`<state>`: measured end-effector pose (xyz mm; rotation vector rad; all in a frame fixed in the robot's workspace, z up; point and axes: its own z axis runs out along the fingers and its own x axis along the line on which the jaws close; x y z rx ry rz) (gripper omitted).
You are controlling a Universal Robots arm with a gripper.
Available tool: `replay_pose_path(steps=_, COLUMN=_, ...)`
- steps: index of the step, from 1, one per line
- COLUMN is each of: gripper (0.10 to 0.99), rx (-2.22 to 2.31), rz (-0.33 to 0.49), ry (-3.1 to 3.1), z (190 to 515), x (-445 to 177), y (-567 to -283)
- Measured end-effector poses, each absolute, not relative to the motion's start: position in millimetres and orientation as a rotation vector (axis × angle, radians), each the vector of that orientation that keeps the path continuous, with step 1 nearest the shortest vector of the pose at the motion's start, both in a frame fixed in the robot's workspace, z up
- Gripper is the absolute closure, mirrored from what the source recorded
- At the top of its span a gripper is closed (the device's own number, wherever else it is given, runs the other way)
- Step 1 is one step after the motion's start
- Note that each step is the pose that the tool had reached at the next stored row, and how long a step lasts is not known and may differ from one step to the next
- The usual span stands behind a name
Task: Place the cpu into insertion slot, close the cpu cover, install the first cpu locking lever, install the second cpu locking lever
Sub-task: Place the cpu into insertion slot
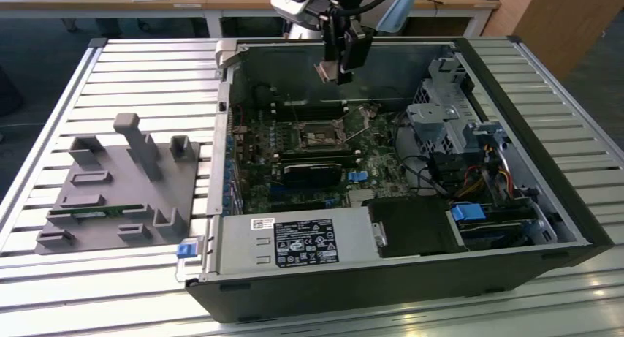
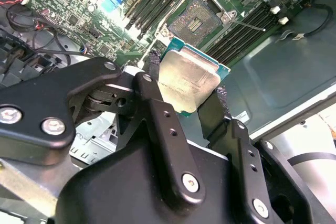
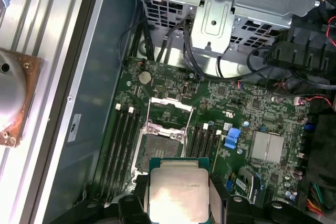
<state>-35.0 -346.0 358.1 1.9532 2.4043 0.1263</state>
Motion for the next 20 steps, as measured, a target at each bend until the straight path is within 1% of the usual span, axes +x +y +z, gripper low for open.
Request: replay_pose_path(steps=20, gripper=0.545, rx=1.989, rz=0.125, ry=2.373, z=354.1, x=-35.9, y=-345.9)
